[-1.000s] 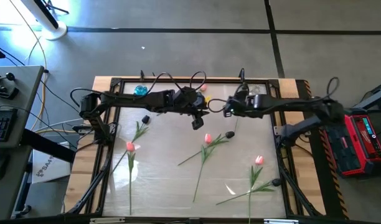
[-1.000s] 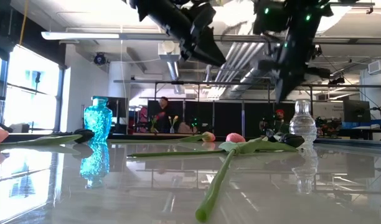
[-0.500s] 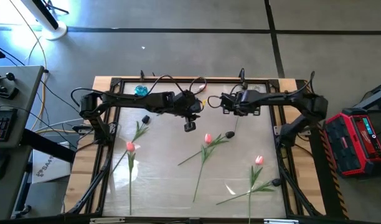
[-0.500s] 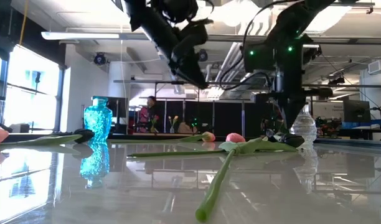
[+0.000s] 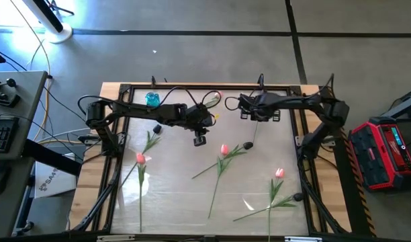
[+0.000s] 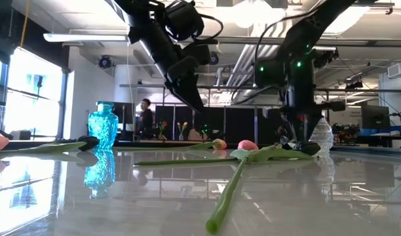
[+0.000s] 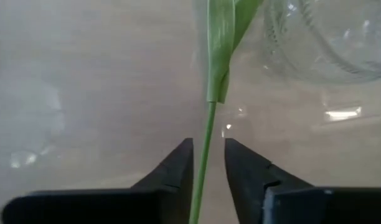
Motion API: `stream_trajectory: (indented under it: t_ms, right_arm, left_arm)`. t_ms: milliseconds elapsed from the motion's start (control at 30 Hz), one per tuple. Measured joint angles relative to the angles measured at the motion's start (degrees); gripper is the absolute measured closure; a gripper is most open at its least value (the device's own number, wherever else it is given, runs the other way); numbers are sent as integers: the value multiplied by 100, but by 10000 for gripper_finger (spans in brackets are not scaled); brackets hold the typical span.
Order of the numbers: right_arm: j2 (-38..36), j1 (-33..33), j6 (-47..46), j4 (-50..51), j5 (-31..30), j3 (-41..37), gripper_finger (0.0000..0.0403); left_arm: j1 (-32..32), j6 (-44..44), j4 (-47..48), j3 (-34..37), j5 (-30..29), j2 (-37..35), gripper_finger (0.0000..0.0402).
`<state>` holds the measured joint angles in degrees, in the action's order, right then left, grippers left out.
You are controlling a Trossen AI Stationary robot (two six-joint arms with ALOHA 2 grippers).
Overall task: Sort flowers into vase by color
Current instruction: Put the black flower into the transparent vase
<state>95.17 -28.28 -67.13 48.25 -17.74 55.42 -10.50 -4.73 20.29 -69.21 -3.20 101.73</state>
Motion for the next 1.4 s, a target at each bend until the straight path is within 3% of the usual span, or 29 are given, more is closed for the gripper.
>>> stream_trajectory:
  t_ms: [233, 400, 567, 733, 967, 1400]
  right_arm:
    - [535, -174, 400, -179, 118, 13, 298]
    - [665, -172, 546, -351, 127, 17, 331]
    - [676, -175, 751, -361, 283, 19, 390]
    - [626, -95, 765, -360, 317, 14, 395]
    - [-191, 276, 449, -528, 428, -20, 401]
    - [-1875, 982, 108, -730, -626, -7, 402]
  left_arm:
    - [2, 214, -1, -4, 0, -1, 310]
    - [13, 319, 4, -4, 11, -2, 310]
    - [17, 319, -9, -4, 63, -1, 310]
    - [15, 399, -57, -6, 66, -2, 310]
    - [15, 623, -120, -6, 196, -1, 310]
    - [59, 923, -520, -45, 489, -2, 310]
